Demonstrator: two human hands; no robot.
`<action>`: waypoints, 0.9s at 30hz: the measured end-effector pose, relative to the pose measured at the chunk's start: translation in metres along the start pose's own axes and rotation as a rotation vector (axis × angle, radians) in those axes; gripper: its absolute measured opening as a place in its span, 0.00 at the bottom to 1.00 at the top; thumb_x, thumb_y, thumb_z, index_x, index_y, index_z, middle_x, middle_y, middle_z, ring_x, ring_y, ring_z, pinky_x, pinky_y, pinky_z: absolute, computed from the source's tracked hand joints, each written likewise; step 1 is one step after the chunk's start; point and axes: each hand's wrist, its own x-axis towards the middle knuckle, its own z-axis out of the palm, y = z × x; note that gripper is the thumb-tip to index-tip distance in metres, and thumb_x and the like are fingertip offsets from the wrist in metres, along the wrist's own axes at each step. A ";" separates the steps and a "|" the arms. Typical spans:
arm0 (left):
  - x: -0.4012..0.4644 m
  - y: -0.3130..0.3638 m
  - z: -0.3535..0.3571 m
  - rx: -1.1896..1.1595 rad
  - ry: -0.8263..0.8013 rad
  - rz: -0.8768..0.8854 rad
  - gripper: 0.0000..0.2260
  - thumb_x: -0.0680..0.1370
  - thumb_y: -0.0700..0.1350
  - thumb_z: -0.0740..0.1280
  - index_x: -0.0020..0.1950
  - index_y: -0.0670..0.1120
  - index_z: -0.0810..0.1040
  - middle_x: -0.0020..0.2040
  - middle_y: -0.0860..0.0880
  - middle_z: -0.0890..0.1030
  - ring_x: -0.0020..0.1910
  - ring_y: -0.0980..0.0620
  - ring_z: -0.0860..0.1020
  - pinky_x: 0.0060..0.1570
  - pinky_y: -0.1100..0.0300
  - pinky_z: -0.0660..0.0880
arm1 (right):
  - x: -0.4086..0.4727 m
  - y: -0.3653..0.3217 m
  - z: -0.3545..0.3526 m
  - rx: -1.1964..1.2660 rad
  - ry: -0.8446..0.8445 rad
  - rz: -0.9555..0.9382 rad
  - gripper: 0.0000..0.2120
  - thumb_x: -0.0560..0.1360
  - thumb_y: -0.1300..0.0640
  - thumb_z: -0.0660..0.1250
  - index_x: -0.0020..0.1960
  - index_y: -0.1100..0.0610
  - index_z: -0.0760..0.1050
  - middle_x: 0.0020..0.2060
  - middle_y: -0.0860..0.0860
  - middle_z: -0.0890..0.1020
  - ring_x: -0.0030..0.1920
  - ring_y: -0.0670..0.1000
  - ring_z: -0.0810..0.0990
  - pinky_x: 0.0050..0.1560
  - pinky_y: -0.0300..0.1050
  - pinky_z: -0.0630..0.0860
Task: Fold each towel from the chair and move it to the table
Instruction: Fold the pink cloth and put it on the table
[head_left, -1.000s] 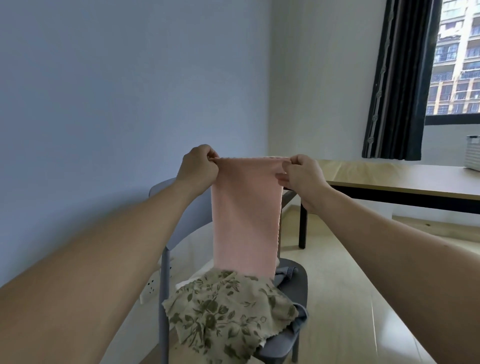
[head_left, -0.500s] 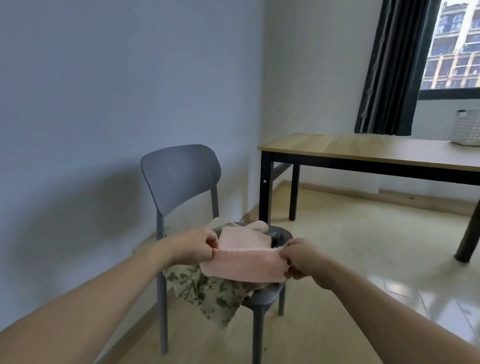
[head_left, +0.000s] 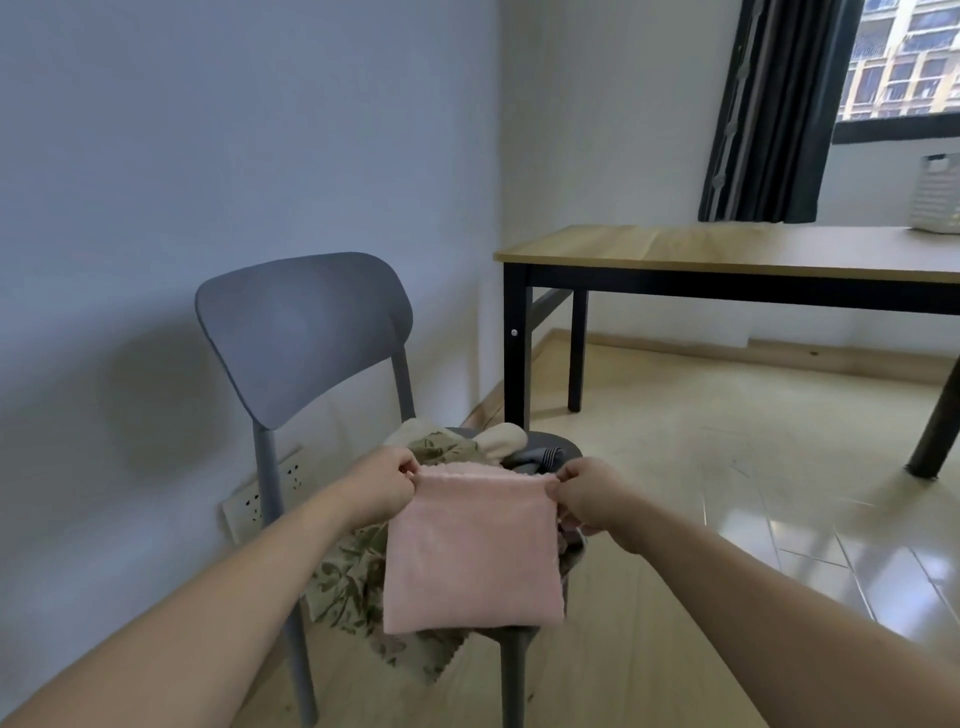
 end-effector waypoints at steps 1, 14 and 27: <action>0.010 -0.003 0.004 -0.008 0.052 -0.009 0.09 0.77 0.38 0.58 0.43 0.50 0.74 0.41 0.49 0.77 0.38 0.52 0.73 0.32 0.61 0.66 | 0.013 -0.001 0.004 0.052 0.026 -0.009 0.09 0.78 0.61 0.59 0.39 0.57 0.69 0.34 0.54 0.73 0.35 0.53 0.72 0.31 0.40 0.69; 0.079 -0.026 0.047 -0.160 0.087 -0.128 0.06 0.77 0.41 0.58 0.50 0.48 0.74 0.46 0.50 0.75 0.45 0.50 0.74 0.38 0.58 0.69 | 0.111 0.004 0.039 0.170 0.020 0.058 0.17 0.75 0.67 0.59 0.62 0.70 0.72 0.33 0.51 0.71 0.30 0.47 0.68 0.30 0.38 0.68; 0.026 0.011 -0.010 0.112 -0.076 0.011 0.08 0.73 0.36 0.56 0.38 0.46 0.71 0.38 0.46 0.73 0.39 0.47 0.70 0.36 0.58 0.64 | 0.036 -0.037 0.008 -0.102 -0.137 -0.110 0.10 0.74 0.66 0.55 0.44 0.56 0.74 0.40 0.53 0.75 0.40 0.51 0.73 0.40 0.42 0.74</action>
